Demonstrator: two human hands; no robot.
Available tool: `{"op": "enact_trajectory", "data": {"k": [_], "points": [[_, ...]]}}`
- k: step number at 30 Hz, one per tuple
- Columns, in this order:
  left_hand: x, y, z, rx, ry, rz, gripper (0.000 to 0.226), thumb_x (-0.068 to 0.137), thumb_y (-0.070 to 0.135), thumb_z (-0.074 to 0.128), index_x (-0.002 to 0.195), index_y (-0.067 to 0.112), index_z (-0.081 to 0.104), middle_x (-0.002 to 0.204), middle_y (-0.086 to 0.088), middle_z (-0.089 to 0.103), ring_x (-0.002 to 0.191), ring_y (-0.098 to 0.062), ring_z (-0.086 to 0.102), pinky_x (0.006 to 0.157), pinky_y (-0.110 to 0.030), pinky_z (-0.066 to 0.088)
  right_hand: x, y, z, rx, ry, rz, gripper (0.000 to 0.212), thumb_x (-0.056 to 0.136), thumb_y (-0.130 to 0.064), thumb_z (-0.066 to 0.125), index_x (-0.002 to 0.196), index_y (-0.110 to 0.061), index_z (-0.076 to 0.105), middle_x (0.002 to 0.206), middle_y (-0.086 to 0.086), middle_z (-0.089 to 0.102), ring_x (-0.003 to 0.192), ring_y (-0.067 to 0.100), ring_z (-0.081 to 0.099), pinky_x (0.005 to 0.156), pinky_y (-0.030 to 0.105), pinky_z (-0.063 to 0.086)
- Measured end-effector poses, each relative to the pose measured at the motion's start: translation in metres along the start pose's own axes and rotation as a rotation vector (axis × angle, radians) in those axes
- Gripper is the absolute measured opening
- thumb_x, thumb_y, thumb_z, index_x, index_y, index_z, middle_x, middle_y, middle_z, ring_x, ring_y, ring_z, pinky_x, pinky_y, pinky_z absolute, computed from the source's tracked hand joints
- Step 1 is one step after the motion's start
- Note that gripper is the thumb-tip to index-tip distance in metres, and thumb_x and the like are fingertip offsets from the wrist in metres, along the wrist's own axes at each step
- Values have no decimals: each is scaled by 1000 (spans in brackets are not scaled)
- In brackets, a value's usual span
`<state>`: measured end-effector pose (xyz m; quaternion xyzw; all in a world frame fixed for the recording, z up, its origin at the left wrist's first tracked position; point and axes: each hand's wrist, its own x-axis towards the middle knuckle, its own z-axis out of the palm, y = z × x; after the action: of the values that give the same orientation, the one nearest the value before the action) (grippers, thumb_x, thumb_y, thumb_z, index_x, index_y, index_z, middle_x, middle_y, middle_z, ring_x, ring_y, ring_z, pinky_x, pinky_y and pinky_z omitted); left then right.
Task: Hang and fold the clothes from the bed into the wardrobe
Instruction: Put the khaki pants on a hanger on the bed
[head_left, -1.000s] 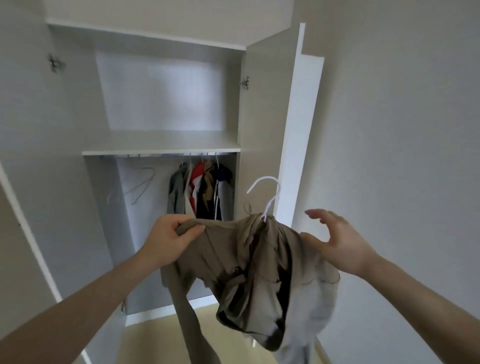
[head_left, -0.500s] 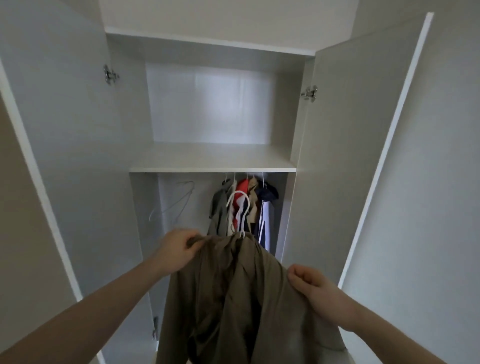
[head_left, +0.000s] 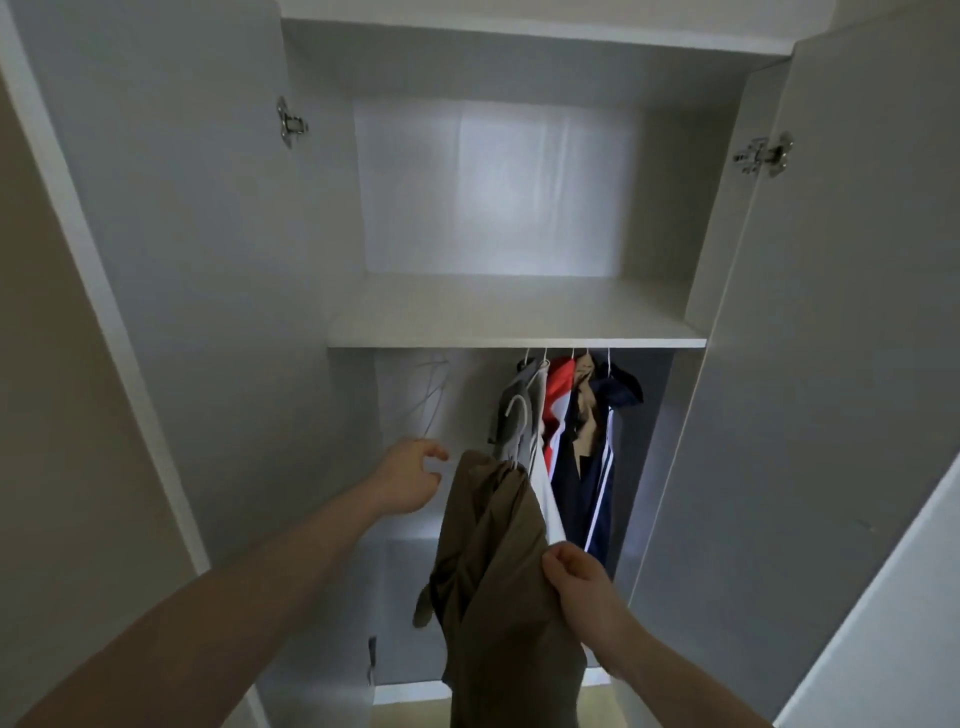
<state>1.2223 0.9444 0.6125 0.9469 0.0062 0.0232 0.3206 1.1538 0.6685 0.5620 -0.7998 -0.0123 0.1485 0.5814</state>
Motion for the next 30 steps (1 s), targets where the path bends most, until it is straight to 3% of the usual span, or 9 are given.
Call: {"op": "enact_trajectory", "data": {"k": [3,6,10,14,18,21,24,26,30], "points": [[21,-17,-10,-10,30,-60,39,96,7,60,134,15,62,149,-7,49,135,-23,48,97,-21,37,45,-11,17,-10,-35,-21,29,109,-27,43,108,-12,67,107,11,70,103,24,67,97,36,55],[40,-34,-16,-6,51,-121,38,95,7,61,133,13,63,145,-7,53,121,-20,55,89,-19,40,95,-21,30,10,-29,-18,33,108,-25,46,114,0,65,111,24,68,103,34,68,96,42,54],[75,-52,-15,-2,60,-191,37,93,8,65,130,10,64,137,-11,57,108,-23,60,78,-21,43,165,-38,36,45,-23,-1,31,105,-22,48,112,5,63,95,24,65,85,29,64,77,36,53],[117,-63,-9,-13,56,-243,36,93,10,66,129,10,65,130,-12,62,102,-19,60,77,-24,45,232,-50,30,50,-1,40,34,106,-16,46,119,11,61,111,33,65,105,45,65,94,49,55],[163,-74,1,-35,66,-257,36,94,13,68,129,11,63,129,-9,58,95,-15,56,72,-19,44,287,-56,18,69,15,66,23,106,-18,46,98,-5,64,85,16,61,75,23,59,67,29,50],[193,-83,11,-71,70,-288,37,93,13,70,129,10,62,125,-8,56,92,-16,57,62,-13,43,328,-61,11,101,15,74,26,106,-16,48,107,2,66,96,23,65,87,29,62,81,37,55],[214,-92,21,-86,86,-332,35,89,11,74,122,10,63,123,-9,58,99,-23,63,80,-25,57,363,-65,9,92,44,73,29,106,-17,49,115,6,65,95,22,63,83,28,59,74,34,51],[223,-98,26,-109,55,-363,35,87,10,76,119,11,63,121,-13,62,104,-31,66,95,-40,57,382,-68,9,85,54,74,32,106,-18,48,120,6,64,108,26,66,96,33,62,87,40,54],[245,-112,29,-110,46,-387,39,87,17,77,123,12,63,105,-4,62,90,-21,65,88,-33,57,415,-71,11,122,89,94,30,106,-16,48,126,2,63,124,25,65,117,41,60,106,48,48]]}}
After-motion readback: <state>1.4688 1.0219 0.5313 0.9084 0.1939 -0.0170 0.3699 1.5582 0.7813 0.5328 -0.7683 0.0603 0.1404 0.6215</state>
